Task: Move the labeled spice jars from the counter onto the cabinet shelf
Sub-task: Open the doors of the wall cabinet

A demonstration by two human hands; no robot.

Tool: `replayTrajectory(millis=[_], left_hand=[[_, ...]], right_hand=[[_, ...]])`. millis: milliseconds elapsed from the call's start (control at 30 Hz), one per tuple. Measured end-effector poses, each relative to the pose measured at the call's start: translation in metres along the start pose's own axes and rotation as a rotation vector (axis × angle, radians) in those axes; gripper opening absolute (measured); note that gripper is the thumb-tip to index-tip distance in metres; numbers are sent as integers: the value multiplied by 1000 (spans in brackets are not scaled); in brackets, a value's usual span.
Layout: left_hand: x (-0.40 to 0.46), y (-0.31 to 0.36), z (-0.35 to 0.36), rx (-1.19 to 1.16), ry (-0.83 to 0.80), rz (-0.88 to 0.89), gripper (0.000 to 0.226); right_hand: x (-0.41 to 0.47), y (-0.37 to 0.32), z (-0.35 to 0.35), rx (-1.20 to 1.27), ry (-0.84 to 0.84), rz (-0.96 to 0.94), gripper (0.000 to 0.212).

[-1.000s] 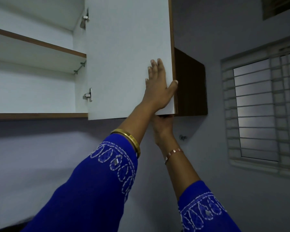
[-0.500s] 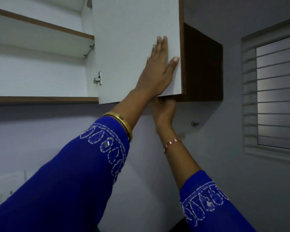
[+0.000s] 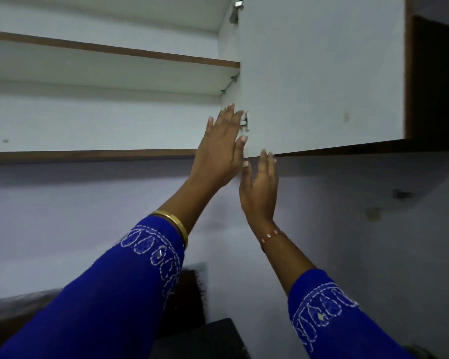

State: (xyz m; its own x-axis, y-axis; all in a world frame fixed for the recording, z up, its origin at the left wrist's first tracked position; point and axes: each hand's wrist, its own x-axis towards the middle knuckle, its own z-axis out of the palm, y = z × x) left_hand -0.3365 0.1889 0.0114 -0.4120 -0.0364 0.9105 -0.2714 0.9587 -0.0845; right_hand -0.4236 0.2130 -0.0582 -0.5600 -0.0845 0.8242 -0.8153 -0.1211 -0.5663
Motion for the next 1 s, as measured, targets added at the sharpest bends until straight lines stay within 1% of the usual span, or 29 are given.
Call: replayTrajectory(millis=[100, 233, 433, 600, 733, 867, 1000], left_hand=[[-24, -48, -35, 104, 54, -44, 52], [-58, -106, -86, 257, 85, -104, 52], [-108, -193, -167, 416, 122, -196, 52], [-151, -258, -230, 505, 110, -235, 51], [-183, -303, -266, 559, 75, -249, 51], [-199, -336, -282, 565, 69, -248, 50], [-205, -352, -282, 537, 57, -242, 51]], right_hand=[[-16, -32, 34, -30, -77, -114, 56], [-33, -75, 79, -97, -157, -255, 58], [-70, -148, 150, -183, -210, -458, 62], [-108, -206, 209, -240, -249, -527, 66], [-131, -238, 246, -320, -252, -595, 68], [-146, -255, 270, -387, -242, -629, 68], [-152, -255, 282, -421, -247, -642, 67]])
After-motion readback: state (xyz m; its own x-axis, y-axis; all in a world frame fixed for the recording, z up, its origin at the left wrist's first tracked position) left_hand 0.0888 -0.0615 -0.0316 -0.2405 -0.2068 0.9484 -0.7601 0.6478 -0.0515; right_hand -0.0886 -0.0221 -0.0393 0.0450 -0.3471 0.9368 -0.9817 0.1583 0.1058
